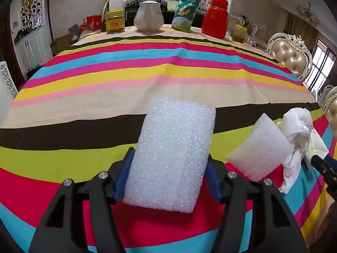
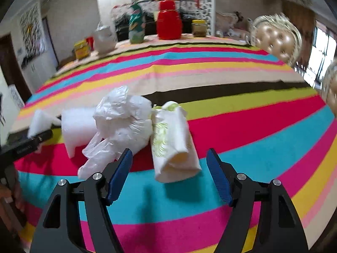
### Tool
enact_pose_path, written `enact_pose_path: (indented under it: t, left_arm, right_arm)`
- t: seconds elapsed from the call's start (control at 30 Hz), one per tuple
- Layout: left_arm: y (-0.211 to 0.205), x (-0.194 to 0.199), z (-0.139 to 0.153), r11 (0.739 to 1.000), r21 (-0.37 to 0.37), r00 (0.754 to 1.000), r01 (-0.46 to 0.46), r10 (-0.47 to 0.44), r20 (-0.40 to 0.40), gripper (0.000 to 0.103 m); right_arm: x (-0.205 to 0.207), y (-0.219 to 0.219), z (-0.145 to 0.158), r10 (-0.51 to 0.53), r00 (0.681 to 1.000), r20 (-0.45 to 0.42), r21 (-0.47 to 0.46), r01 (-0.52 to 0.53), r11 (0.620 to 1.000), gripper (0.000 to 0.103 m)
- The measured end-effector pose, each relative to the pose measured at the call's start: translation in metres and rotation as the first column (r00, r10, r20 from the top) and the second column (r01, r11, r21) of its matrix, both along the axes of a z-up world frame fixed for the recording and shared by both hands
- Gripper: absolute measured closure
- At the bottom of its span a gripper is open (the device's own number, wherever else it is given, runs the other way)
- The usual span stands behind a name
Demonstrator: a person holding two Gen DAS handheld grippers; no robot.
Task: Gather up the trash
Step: 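Grasp a white foam block with the left tool while the right grasps a white printed paper cup, then carry the foam block and paper cup to the pink bin and open both tools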
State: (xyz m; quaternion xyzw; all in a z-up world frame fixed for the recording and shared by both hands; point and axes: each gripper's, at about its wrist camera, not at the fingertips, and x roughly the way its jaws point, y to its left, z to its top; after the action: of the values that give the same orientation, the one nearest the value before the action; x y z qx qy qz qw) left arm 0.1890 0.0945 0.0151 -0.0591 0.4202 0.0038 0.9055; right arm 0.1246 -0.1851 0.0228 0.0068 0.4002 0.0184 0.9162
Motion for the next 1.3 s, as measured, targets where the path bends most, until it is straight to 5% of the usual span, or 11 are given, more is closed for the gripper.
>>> enact_pose_path:
  t: [0.27,0.4,0.63,0.93,1.07,1.17,1.23,1.3]
  left_arm:
    - [-0.005,0.000,0.001,1.000,0.021,1.000,0.012,-0.012,0.004,0.042]
    - [-0.005,0.000,0.001,1.000,0.026,1.000,0.010,-0.010,0.006,0.042]
    - [-0.003,-0.001,0.001,1.000,0.027,1.000,-0.007,0.007,-0.001,0.035]
    - [-0.004,-0.002,0.000,1.000,0.018,1.000,0.003,-0.003,-0.008,0.033]
    - [-0.004,-0.001,-0.001,1.000,0.003,1.000,0.011,-0.011,-0.012,0.032]
    - [-0.006,-0.002,0.000,1.000,0.010,1.000,0.021,-0.021,-0.006,0.033]
    - [-0.008,-0.005,0.003,0.999,0.021,1.000,0.025,-0.025,0.009,0.035]
    - [-0.009,-0.005,0.004,0.999,0.019,0.999,0.036,-0.036,0.018,0.044]
  right_arm:
    - [0.026,0.016,-0.018,0.030,0.998,-0.057,-0.177,-0.039,0.983,0.035]
    - [0.026,0.013,-0.021,0.030,0.998,-0.060,-0.158,-0.039,0.987,0.069]
    - [0.012,0.004,-0.010,0.017,1.000,0.017,-0.117,-0.014,0.993,0.080]
    - [0.008,0.003,-0.010,0.037,0.999,-0.004,-0.096,-0.037,0.995,0.076]
    - [0.016,0.003,-0.015,0.038,0.998,-0.053,-0.082,-0.042,0.996,0.050]
    - [0.019,0.006,-0.015,0.046,0.998,-0.043,-0.107,-0.051,0.993,0.050]
    - [0.022,0.008,-0.016,0.047,0.998,-0.051,-0.117,-0.052,0.992,0.068]
    - [0.019,0.007,-0.015,0.032,0.999,-0.037,-0.130,-0.036,0.991,0.073]
